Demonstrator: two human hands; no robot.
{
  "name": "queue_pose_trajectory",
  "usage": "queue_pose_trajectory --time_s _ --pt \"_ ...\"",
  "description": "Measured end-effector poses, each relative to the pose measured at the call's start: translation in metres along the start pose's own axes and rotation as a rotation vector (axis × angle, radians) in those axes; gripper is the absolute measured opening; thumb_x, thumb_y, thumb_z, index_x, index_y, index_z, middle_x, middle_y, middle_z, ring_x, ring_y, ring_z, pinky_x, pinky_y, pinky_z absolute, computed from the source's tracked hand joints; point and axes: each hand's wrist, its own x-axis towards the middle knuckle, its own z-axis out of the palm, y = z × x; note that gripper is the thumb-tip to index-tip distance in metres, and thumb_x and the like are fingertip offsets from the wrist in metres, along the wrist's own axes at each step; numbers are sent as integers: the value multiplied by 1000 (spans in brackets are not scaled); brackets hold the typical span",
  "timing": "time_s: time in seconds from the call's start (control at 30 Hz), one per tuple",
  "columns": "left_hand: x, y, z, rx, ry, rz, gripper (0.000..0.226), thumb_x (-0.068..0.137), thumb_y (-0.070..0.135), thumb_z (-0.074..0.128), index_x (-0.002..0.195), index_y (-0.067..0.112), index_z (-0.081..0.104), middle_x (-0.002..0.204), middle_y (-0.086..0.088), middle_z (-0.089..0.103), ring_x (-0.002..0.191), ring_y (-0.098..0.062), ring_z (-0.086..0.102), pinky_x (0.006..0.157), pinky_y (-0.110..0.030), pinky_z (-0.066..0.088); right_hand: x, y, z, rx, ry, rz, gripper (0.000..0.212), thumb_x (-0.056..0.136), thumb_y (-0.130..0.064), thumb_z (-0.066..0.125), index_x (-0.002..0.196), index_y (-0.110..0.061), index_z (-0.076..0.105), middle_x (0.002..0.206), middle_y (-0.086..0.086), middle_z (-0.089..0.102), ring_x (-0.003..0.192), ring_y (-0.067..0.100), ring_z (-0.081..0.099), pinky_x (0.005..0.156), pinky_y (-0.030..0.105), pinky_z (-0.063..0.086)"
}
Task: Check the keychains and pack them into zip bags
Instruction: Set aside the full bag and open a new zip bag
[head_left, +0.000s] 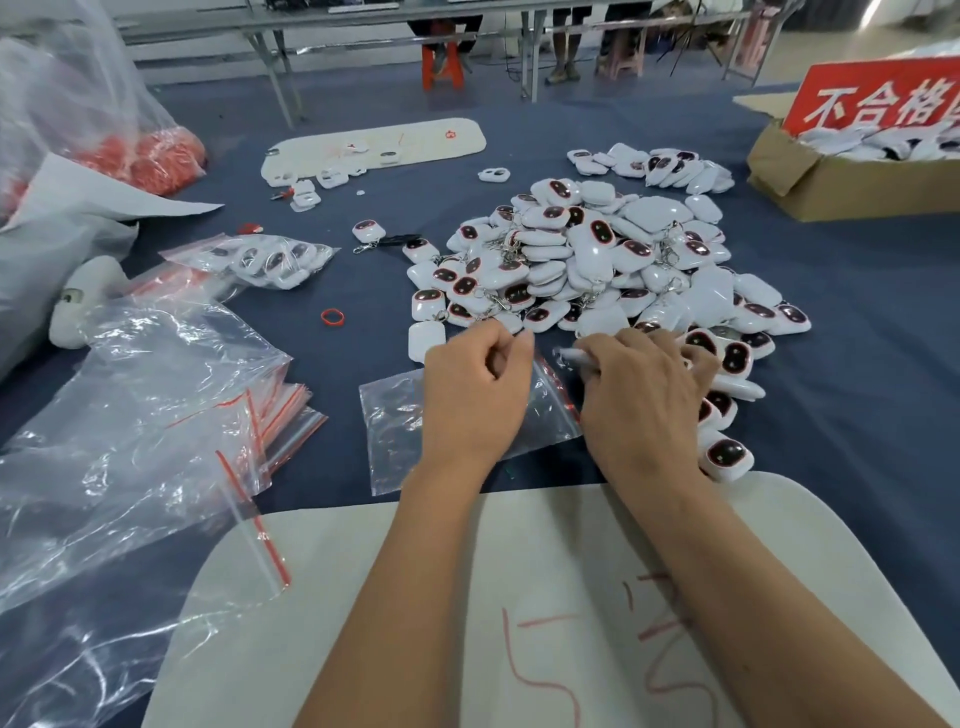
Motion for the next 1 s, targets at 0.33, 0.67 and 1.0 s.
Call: queue_pose_trajectory --time_s 0.33,0.67,1.0 --pt "12 -12 -15 -258 -2 -361 38 108 26 48 77 13 66 60 2 67 46 -15 55 45 -26 41 -1 -3 10 1251 -315 49 24 106 -5 54 118 -21 68 81 8 68 57 15 62 55 26 50" --pt "9 -7 -24 -452 -134 -305 17 100 9 61 90 12 74 70 -10 66 54 -16 58 43 -24 42 -1 1 9 1343 -437 66 16 98 1 66 108 -12 67 91 11 76 72 24 75 64 27 58" --pt "8 -9 -26 -441 -184 -246 21 99 8 61 87 15 77 71 -6 70 56 -14 56 47 -23 45 -2 0 4 1407 -566 56 28 94 3 72 115 -14 64 92 16 77 78 34 78 58 29 59"
